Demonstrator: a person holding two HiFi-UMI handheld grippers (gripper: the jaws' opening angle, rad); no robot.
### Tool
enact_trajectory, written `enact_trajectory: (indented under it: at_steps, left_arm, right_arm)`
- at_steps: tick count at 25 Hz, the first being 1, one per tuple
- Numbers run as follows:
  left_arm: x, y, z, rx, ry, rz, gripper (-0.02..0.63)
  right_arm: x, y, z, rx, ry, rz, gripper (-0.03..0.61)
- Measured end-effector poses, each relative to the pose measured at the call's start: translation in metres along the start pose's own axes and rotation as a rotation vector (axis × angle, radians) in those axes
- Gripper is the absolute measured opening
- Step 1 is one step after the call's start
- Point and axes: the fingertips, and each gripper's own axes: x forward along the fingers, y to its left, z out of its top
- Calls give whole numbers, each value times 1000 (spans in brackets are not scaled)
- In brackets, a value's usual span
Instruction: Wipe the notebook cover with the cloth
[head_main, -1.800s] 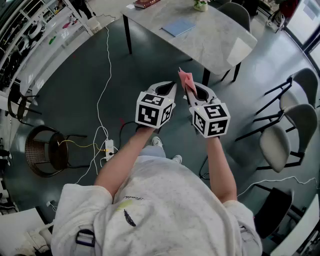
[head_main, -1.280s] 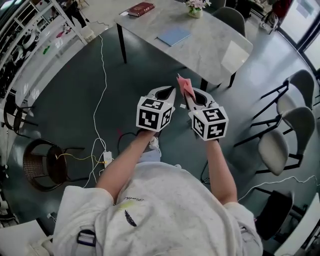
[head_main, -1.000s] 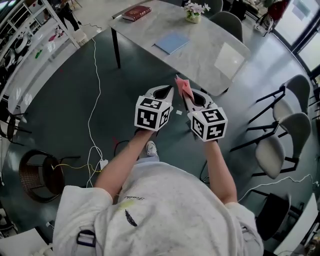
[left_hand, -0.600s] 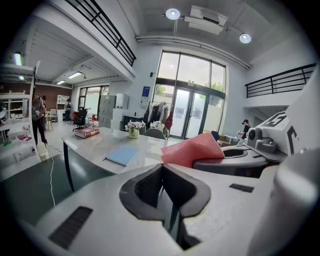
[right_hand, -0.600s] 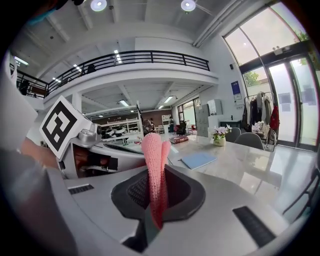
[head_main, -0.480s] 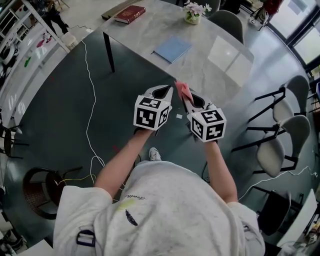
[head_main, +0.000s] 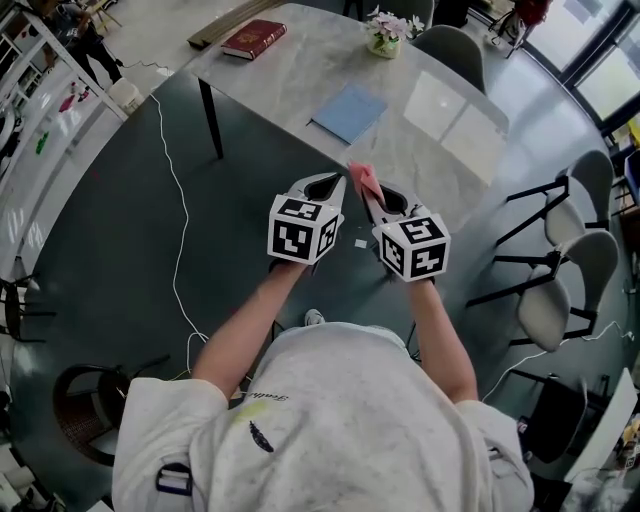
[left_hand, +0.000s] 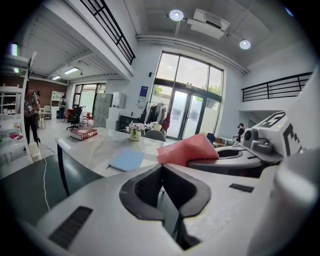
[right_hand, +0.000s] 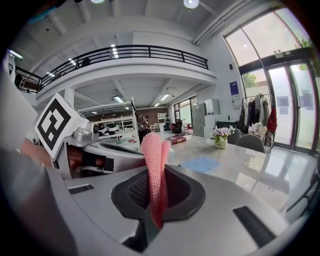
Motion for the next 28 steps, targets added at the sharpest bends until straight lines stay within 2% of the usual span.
enact_trajectory:
  at_steps: [12,17,28]
  left_arm:
    - [32,33,3,10,38,-32,6]
    - [63,39,5,24,62,-36,6]
    - [153,75,37,28,114,-5,6]
  right_arm:
    - [39,-26,4,36,2,-41,15]
    - [59,-55,4,43,-3,-43,15]
    - [125,-133,24,63,13,-4,15]
